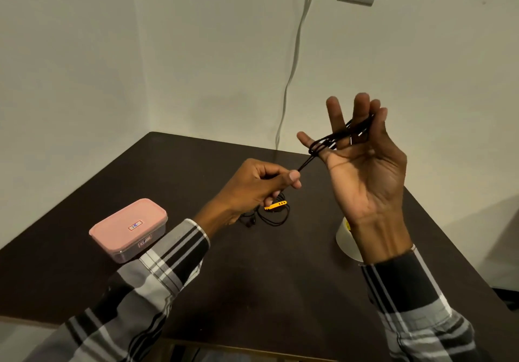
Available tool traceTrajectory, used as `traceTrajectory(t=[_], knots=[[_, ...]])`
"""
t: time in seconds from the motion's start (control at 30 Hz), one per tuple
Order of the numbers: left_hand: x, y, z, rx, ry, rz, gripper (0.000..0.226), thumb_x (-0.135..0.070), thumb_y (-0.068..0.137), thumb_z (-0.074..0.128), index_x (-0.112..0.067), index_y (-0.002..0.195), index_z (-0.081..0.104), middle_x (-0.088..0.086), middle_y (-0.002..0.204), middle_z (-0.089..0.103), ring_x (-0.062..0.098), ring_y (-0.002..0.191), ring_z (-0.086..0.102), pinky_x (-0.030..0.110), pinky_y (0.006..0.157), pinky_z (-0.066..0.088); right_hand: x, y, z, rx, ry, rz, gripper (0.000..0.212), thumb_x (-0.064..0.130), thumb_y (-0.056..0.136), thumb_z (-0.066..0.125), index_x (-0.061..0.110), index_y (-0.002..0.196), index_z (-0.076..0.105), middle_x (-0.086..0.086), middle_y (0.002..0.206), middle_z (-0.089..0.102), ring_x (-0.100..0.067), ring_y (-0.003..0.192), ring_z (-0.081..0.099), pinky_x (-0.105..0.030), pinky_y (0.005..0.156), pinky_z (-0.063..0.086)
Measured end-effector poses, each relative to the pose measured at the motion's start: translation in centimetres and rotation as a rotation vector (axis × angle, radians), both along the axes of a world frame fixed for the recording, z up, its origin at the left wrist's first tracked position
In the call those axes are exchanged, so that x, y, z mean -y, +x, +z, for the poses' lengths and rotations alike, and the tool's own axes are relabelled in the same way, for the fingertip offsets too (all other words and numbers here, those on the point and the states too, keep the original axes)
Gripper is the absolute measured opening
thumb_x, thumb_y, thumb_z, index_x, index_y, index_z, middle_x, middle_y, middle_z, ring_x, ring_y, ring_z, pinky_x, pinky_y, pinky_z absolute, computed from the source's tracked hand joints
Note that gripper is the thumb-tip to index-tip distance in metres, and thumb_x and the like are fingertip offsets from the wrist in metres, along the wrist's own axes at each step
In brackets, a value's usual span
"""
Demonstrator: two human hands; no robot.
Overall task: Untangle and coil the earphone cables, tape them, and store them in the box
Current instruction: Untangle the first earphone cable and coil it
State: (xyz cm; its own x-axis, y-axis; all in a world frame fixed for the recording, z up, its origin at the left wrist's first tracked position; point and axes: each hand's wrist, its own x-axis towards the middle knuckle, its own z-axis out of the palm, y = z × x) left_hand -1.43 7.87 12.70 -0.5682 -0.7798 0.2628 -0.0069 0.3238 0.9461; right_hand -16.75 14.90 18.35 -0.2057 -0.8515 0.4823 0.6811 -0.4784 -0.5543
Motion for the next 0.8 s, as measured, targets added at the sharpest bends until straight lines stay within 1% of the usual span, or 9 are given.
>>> traceTrajectory(t=[0.07, 0.17, 0.23, 0.3, 0.37, 0.43, 0.6, 0.7, 0.8], knots=[[-0.2, -0.1, -0.3, 0.042, -0.029, -0.021, 0.026, -0.033, 0.092, 0.065, -0.011, 0.091, 0.077, -0.003, 0.055, 0.053, 0.008, 0.047, 0.05, 0.016, 0.046, 0.04, 0.9, -0.2, -0.6, -0.166, 0.019, -0.167, 0.021, 0.026, 0.099, 0.048, 0.022, 0.09, 0.067, 0.005, 0.098, 0.076, -0.023, 0.116, 0.067, -0.054, 0.099, 0.042], [-0.2, 0.3, -0.4, 0.113, -0.124, -0.007, 0.023, -0.033, 0.091, 0.066, -0.012, 0.091, 0.077, -0.007, 0.054, 0.059, 0.008, 0.049, 0.056, 0.018, 0.049, 0.043, 1.6, -0.7, -1.8, -0.654, 0.016, -0.537, 0.018, 0.017, 0.101, 0.054, 0.014, 0.095, 0.071, 0.002, 0.094, 0.078, -0.014, 0.107, 0.07, -0.033, 0.092, 0.05], [0.0, 1.0, -0.3, 0.144, -0.2, 0.023, 0.022, -0.033, 0.091, 0.067, -0.013, 0.09, 0.077, -0.007, 0.058, 0.066, 0.007, 0.05, 0.059, 0.017, 0.052, 0.044, 1.7, -1.2, -2.5, -0.948, -0.014, -0.62, 0.018, 0.011, 0.099, 0.058, 0.006, 0.096, 0.074, 0.004, 0.093, 0.077, -0.003, 0.098, 0.07, -0.018, 0.086, 0.05], [0.4, 1.7, -0.2, 0.168, -0.284, 0.063, 0.02, -0.034, 0.09, 0.068, -0.016, 0.09, 0.077, -0.006, 0.067, 0.072, 0.007, 0.054, 0.062, 0.019, 0.056, 0.046, 1.9, -1.9, -3.3, -1.138, 0.026, -0.594, 0.019, 0.013, 0.098, 0.06, 0.003, 0.093, 0.076, 0.002, 0.092, 0.077, -0.004, 0.092, 0.07, -0.019, 0.081, 0.052], [0.9, 2.4, -0.1, 0.202, -0.389, 0.126, 0.022, -0.041, 0.088, 0.068, -0.022, 0.092, 0.078, -0.009, 0.077, 0.074, 0.008, 0.065, 0.067, 0.032, 0.062, 0.053, 2.1, -2.4, -4.1, -1.257, 0.112, -0.516, 0.021, 0.018, 0.097, 0.062, 0.003, 0.091, 0.076, -0.001, 0.089, 0.078, -0.016, 0.091, 0.072, -0.036, 0.081, 0.057], [1.1, 2.9, 0.4, 0.237, -0.5, 0.186, 0.025, -0.051, 0.084, 0.064, -0.03, 0.089, 0.077, -0.015, 0.079, 0.071, 0.008, 0.073, 0.066, 0.042, 0.069, 0.055, 2.0, -2.4, -4.6, -1.301, 0.168, -0.389, 0.025, 0.02, 0.097, 0.062, 0.0, 0.09, 0.075, -0.004, 0.089, 0.078, -0.026, 0.093, 0.072, -0.046, 0.084, 0.055], [1.2, 3.7, 2.2, 0.286, -0.654, 0.068, 0.026, -0.051, 0.086, 0.059, -0.029, 0.089, 0.074, -0.014, 0.083, 0.066, 0.011, 0.082, 0.064, 0.046, 0.073, 0.053, 1.0, -2.3, -4.4, -1.192, 0.239, -0.018, 0.02, 0.009, 0.098, 0.057, -0.003, 0.093, 0.073, -0.012, 0.088, 0.077, -0.006, 0.083, 0.069, -0.013, 0.074, 0.048], [1.3, 3.7, 2.5, 0.203, -0.596, -0.065, 0.021, -0.036, 0.088, 0.067, -0.017, 0.091, 0.073, -0.007, 0.089, 0.066, 0.016, 0.087, 0.065, 0.034, 0.079, 0.053, 0.7, -2.5, -4.2, -1.185, 0.219, 0.161, 0.022, 0.014, 0.096, 0.059, -0.003, 0.096, 0.073, -0.013, 0.083, 0.075, -0.014, 0.081, 0.065, -0.02, 0.075, 0.046], [1.3, 3.3, 2.2, 0.051, -0.453, -0.149, 0.007, -0.017, 0.088, 0.069, -0.01, 0.089, 0.071, 0.006, 0.093, 0.067, 0.019, 0.089, 0.065, 0.028, 0.083, 0.051, 0.2, -2.5, -4.2, -1.042, 0.204, 0.324, 0.023, 0.018, 0.092, 0.059, -0.001, 0.094, 0.072, -0.01, 0.073, 0.072, -0.025, 0.092, 0.072, -0.027, 0.081, 0.052]])
